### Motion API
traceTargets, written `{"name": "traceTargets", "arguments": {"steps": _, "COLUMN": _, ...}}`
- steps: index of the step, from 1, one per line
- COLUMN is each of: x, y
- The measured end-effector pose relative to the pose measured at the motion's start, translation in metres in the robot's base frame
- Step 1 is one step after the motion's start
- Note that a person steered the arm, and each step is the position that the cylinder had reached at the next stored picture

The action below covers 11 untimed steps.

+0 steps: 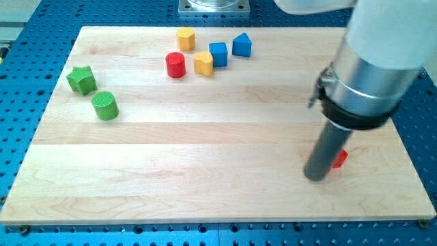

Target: Push the red star to the bottom right corner of the board

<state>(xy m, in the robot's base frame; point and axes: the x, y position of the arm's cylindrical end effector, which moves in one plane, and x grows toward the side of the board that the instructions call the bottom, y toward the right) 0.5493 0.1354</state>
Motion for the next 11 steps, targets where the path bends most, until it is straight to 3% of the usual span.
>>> {"name": "traceTargets", "arguments": {"steps": 1, "x": -0.028, "y": -0.033}}
{"name": "traceTargets", "arguments": {"steps": 3, "x": -0.033, "y": 0.054}}
{"name": "traceTargets", "arguments": {"steps": 7, "x": -0.01, "y": 0.09}}
{"name": "traceTargets", "arguments": {"steps": 11, "x": -0.034, "y": 0.085}}
